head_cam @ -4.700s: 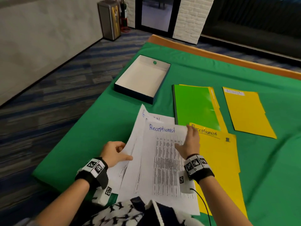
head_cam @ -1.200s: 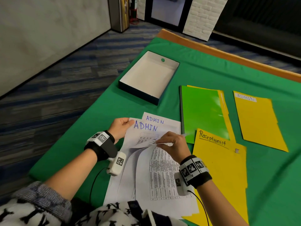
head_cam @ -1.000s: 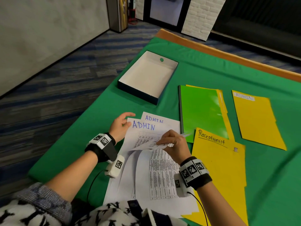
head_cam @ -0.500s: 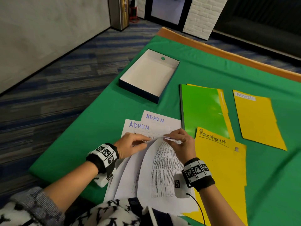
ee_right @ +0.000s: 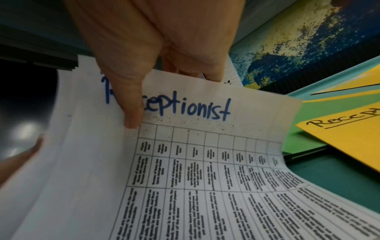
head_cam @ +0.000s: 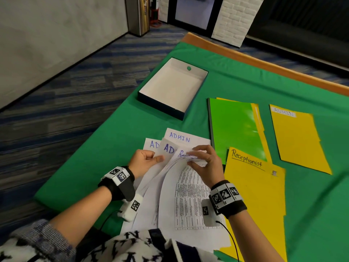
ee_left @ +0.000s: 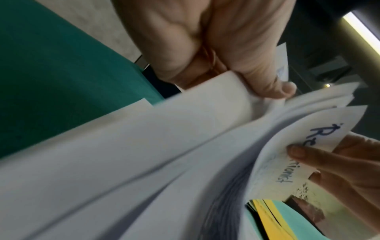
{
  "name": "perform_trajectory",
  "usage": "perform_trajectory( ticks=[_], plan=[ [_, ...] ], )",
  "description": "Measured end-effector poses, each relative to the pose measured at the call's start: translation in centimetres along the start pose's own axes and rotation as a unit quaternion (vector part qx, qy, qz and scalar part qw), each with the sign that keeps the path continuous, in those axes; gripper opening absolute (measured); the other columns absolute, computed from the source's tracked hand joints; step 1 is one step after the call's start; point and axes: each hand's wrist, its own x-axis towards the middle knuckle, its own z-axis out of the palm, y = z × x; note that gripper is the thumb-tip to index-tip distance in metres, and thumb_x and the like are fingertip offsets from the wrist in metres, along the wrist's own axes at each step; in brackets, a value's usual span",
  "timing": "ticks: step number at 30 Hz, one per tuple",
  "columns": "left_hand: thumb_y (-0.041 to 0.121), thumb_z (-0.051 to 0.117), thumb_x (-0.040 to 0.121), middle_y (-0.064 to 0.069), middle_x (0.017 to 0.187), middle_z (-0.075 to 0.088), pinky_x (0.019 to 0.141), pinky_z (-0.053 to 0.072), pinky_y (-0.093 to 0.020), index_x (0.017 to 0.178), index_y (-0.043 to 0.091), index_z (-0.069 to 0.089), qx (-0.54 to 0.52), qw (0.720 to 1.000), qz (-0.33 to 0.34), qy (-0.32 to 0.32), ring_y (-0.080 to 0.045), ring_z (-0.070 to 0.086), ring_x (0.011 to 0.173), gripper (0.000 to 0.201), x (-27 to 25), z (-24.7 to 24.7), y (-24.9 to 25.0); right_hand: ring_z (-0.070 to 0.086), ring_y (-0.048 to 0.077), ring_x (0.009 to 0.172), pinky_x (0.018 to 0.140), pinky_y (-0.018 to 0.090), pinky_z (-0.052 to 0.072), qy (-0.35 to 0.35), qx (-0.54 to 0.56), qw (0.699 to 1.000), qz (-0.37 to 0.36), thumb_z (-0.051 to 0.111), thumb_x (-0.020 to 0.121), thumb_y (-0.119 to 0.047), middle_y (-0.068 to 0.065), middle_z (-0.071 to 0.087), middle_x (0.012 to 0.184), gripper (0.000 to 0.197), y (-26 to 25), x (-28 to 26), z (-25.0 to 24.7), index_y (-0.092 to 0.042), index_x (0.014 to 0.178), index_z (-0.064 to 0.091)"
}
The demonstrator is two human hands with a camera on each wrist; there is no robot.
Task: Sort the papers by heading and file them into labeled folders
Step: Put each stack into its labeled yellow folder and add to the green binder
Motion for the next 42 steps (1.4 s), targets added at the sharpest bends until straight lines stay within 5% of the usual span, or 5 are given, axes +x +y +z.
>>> perform_trajectory(
  ticks=[17,22,26,37,42],
  plan=[
    [-0.010,0.045,0.089,-0.006,0.118,0.060,0.097,0.046,-0.042,0.113,0.038,0.045,0.003,0.999,-0.010,0.045,-0.024,0.056,0.114,0.054,0.6,-0.7,-0.5,0.066,0.001,0.080,0.075,0.024,0.056,-0.072,-0.003,0.997,-0.018,0.075,0.070,0.002,-0.012,0.069,0.101,0.023,0.6,-0.3,0.2,-0.016,0.083,0.077],
    [0.061,0.048,0.082,0.008,0.156,0.007,0.116,0.002,-0.039,0.108,0.026,0.067,0.175,0.983,0.044,-0.016,-0.006,-0.003,0.142,0.048,-0.1,-0.1,-0.8,0.065,0.005,0.071,0.070,0.019,0.054,-0.069,0.003,0.998,-0.009,0.076,0.072,-0.001,-0.007,0.069,0.083,0.019,0.4,0.0,0.4,-0.018,0.082,0.077],
    [0.081,0.052,0.060,0.015,0.153,0.017,0.111,0.019,-0.030,0.130,0.019,0.051,0.211,0.965,0.085,-0.128,0.003,0.021,0.135,0.094,-2.1,1.7,0.0,0.061,0.000,0.074,0.069,0.009,0.047,-0.009,0.056,0.998,-0.006,0.077,0.072,-0.004,-0.005,0.067,0.081,0.014,-1.1,0.7,-0.1,-0.013,0.082,0.076],
    [0.000,0.071,0.076,0.003,0.091,0.068,0.087,0.052,-0.032,0.091,0.012,0.066,-0.001,1.000,-0.010,0.025,-0.001,0.067,0.080,0.020,-1.6,0.9,3.2,0.018,0.025,0.140,0.116,0.038,0.019,0.173,0.045,0.930,0.321,0.087,0.052,-0.040,0.015,0.018,0.151,0.127,2.0,0.0,-3.9,-0.004,0.147,0.011],
    [0.007,0.071,0.077,0.001,0.101,0.070,0.089,0.053,-0.031,0.097,0.019,0.064,-0.161,0.987,0.013,0.011,-0.009,0.067,0.093,0.024,-1.2,1.3,6.1,0.066,0.013,0.099,0.094,0.039,0.050,0.010,0.270,0.912,0.310,0.087,0.050,-0.046,0.002,0.069,0.111,0.081,1.7,-2.3,-3.5,-0.014,0.118,0.057]
  ],
)
